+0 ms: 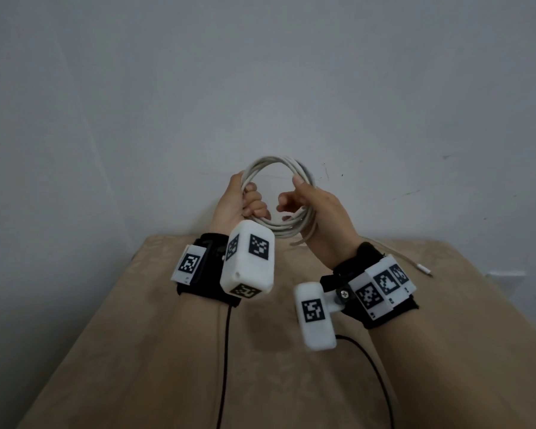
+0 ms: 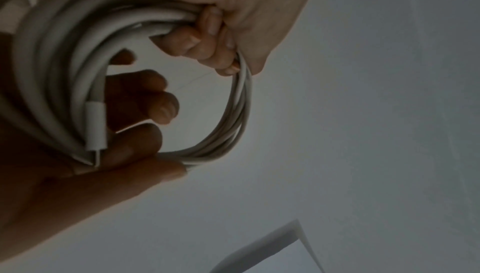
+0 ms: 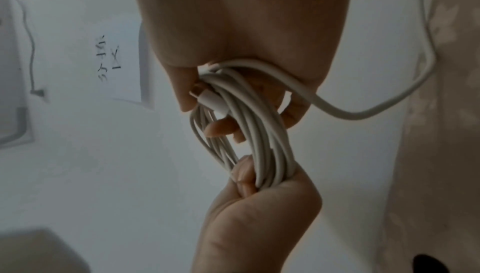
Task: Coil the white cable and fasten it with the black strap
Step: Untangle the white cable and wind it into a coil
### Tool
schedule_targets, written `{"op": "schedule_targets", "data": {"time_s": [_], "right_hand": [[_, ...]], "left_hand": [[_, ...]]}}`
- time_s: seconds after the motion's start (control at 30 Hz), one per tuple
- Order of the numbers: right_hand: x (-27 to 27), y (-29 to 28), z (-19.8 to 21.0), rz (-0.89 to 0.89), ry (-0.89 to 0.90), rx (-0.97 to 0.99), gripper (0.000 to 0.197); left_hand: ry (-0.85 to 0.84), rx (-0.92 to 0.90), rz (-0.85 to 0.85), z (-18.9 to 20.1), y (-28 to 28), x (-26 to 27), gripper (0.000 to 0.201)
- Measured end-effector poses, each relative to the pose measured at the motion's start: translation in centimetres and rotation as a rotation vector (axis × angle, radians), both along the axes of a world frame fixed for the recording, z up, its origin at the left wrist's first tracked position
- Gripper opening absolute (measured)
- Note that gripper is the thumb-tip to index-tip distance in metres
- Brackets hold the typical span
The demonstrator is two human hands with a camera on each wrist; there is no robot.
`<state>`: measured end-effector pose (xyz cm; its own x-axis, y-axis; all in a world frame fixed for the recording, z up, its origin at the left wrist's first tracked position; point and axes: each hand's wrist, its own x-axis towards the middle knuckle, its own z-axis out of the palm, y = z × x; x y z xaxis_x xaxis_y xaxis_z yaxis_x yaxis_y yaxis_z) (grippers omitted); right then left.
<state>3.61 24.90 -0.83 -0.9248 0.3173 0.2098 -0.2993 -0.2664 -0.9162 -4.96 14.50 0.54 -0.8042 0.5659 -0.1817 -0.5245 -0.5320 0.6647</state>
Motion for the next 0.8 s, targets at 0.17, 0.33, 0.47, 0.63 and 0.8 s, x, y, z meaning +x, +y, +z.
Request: {"op": "schedule_targets", "data": {"time_s": [0.17, 0.33, 0.47, 0.63, 0.8], "right_hand": [[0.3, -0.2, 0.3, 0.142, 0.096, -0.237, 0.041], [0.2, 0.0, 0.2, 0.087, 0.117, -0.177, 0.046], [0.5, 0.6, 0.4, 0.124, 0.0, -0.11, 0.045], [1.1, 1.4, 0.6, 0.221, -0.178, 0.102, 0.043], [1.6, 1.7, 0.9, 0.308, -0.314, 0.308, 0.041]], "left_hand": [[-0.05, 0.067, -0.055, -0.1, 0.5, 0.2, 0.04], [-0.018, 0.039, -0.171, -0.2, 0.4, 0.2, 0.046], [0.131, -0.179, -0.177, -0.4, -0.1, 0.0, 0.039], [0.41, -0.435, -0.243, -0.4, -1.1, -0.2, 0.05], [0.758, -0.697, -0.376, 0.3, -1.5, 1.0, 0.061]]}}
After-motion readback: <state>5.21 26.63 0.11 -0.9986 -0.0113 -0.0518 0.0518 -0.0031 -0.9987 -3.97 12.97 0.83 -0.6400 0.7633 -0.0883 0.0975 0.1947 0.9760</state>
